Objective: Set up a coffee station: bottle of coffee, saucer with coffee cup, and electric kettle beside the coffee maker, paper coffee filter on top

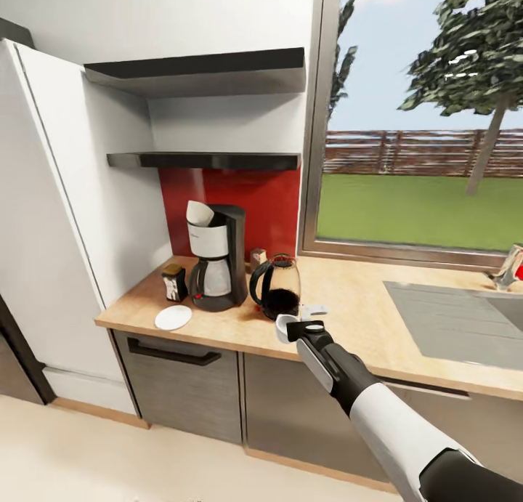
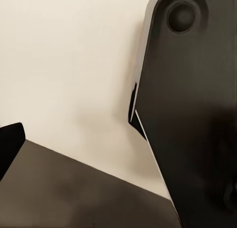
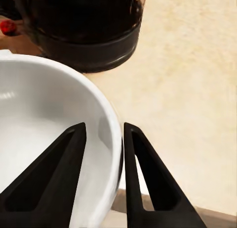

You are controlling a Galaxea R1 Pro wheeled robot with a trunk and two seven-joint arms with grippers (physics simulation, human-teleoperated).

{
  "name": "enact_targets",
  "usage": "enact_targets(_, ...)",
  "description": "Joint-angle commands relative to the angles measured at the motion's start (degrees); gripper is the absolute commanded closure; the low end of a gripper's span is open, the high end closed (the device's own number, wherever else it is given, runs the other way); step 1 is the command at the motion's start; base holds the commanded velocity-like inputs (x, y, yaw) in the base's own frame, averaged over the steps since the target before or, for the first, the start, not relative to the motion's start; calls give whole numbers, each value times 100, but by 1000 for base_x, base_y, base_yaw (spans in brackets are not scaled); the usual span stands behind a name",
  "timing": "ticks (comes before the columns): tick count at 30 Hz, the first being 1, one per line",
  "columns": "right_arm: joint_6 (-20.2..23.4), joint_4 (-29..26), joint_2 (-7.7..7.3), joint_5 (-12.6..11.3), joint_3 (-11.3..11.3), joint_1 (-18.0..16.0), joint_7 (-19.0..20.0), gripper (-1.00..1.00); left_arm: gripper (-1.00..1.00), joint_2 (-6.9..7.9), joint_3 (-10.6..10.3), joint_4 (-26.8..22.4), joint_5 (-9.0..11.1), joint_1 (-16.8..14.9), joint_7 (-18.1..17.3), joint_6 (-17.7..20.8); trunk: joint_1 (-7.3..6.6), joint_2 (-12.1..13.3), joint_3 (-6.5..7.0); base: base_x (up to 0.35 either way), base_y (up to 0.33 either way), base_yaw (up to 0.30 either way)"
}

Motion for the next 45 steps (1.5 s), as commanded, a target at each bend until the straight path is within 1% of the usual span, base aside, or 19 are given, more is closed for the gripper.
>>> enact_targets(1, 8, -6, -1, -62, 22, -7, -37, 100, -100, 6, -49, -19, 46, 2, 35, -4, 3, -9, -8, 0, 0, 275)
enact_targets(9, 7, -6, 9, -69, 18, -7, -37, 100, -100, 12, -49, -20, 54, -2, 35, 17, 3, -9, -5, 0, 53, 276)
enact_targets(22, 8, -6, 9, -66, 12, -7, -37, 100, -100, 9, -49, -20, 60, -2, 35, 14, 3, -9, -5, 3, 290, 276)
enact_targets(28, 8, -1, -6, -62, 15, -7, -30, 100, -100, 12, -49, -22, 63, -2, 35, 14, 3, -9, -5, 121, 306, 273)
enact_targets(37, 8, 2, -16, -58, 13, -7, -33, 100, -100, 12, -49, -28, 63, -2, 35, -1, 3, -9, -5, 229, 265, 43)
enact_targets(45, 8, 0, -9, -62, 9, -7, -37, 100, -100, 18, -49, -20, 63, -2, 35, -6, 3, -9, -5, 316, 124, -48)
